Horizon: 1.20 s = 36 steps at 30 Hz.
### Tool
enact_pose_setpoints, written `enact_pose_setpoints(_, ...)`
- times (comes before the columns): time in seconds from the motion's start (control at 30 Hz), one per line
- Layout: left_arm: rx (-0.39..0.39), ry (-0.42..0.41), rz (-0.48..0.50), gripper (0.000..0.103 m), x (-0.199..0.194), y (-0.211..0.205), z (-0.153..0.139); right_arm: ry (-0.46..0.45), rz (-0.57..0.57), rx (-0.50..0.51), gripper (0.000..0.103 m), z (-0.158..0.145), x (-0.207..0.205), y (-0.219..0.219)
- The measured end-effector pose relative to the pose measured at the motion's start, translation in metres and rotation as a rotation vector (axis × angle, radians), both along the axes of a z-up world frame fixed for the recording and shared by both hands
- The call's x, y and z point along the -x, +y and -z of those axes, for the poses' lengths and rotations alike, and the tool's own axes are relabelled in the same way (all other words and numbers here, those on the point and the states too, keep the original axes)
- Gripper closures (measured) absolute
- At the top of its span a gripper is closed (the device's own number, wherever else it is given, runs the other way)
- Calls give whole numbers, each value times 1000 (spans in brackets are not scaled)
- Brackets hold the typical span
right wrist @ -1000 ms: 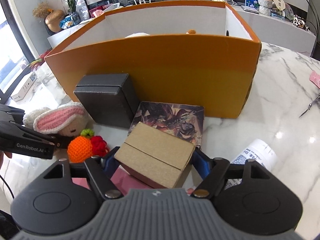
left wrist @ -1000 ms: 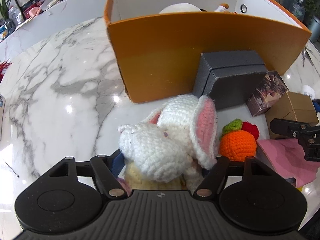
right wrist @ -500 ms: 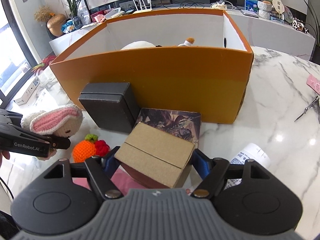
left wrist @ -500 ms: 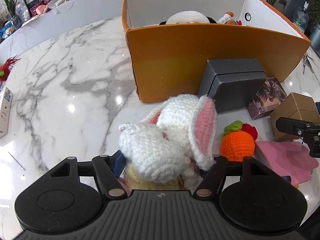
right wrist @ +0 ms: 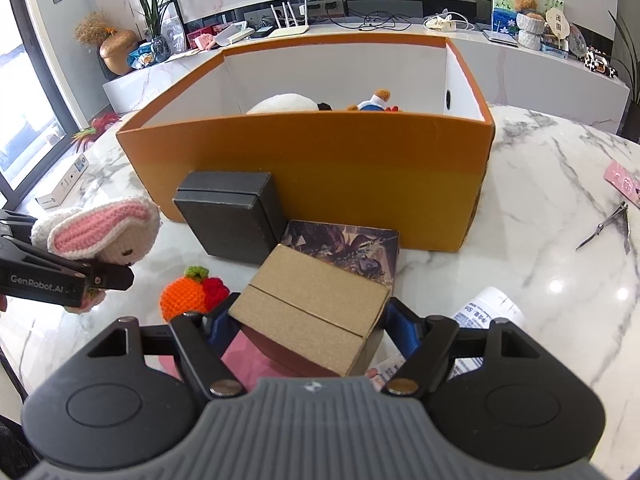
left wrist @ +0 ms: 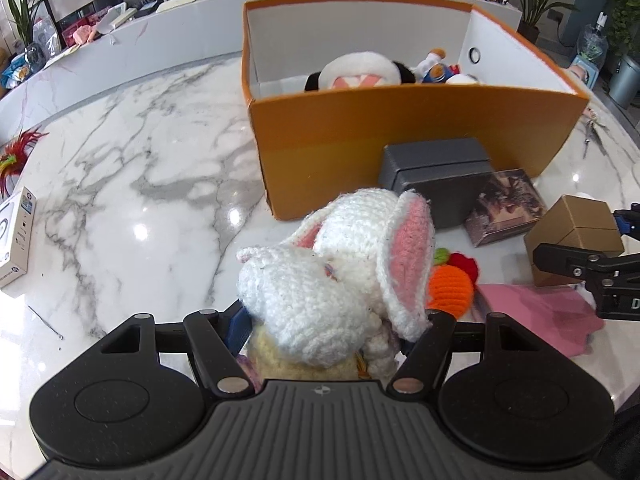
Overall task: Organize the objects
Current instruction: 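Carry the bunny and cardboard box into the orange box and release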
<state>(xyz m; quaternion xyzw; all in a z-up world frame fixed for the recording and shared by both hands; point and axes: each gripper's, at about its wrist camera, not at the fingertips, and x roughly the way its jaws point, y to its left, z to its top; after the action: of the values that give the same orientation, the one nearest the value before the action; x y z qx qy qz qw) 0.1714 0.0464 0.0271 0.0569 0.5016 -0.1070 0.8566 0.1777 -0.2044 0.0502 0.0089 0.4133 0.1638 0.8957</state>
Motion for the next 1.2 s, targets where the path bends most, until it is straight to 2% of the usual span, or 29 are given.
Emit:
enact_pose_setpoints(0.3,35,-48,-5,24,11,0,-25,-27,-2,-46,26,-21,15,-7)
enact_pose_setpoints(0.5,91,-101,-32,24,8,2,-55,-85,6,-102,26,-52,28,-15)
enact_pose_setpoints(0.63,101,-168,-49,24,-12,-5,-88,-158,21,-145,29,-86,18,-19)
enact_pose_setpoints(0.8,154,-229,-91,24,-64,-17,-115,-234,82,-204,30,-120,-29,-21)
enact_pose_setpoints(0.93,154,-213,-129,24,-107,-25,-102,-239,104,-207,30,-114,-75,-11)
enact_pose_setpoints(1.13,147,-113,-189,24,-145,-30,-53,-159,91,-177,30,-77,-119,9)
enact_pose_setpoints(1.2,129,-118,-214,24,-151,-31,-43,-135,72,-170,30,-66,-127,16)
